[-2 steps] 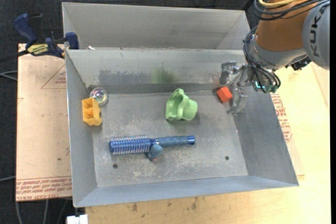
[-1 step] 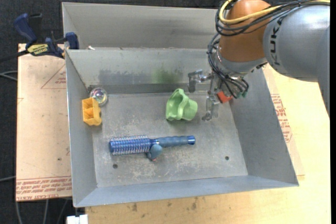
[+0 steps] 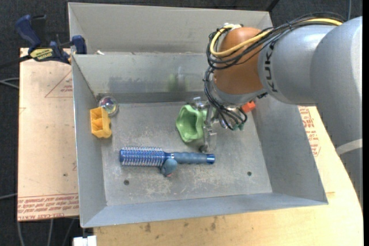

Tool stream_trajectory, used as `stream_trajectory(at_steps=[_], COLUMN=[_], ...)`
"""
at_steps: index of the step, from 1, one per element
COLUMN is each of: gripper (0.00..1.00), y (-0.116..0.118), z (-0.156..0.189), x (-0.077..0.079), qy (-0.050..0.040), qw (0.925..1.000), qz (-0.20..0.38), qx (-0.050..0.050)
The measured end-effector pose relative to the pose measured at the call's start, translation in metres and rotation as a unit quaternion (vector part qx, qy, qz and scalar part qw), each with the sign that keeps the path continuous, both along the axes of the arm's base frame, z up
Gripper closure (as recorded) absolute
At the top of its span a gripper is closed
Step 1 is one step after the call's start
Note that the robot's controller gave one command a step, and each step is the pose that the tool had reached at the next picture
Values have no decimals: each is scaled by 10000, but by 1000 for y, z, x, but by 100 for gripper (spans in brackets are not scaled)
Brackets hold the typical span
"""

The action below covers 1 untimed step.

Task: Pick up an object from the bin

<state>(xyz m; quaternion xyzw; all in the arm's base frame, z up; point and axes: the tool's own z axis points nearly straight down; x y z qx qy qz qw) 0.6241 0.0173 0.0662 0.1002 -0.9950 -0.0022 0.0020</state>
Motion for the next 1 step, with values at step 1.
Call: stream_trajectory(at_steps=[1], gripper=[100], y=[-3], z=[5], x=[3], qy=[-43], qw=[10000], qz=[-16], qx=[-10])
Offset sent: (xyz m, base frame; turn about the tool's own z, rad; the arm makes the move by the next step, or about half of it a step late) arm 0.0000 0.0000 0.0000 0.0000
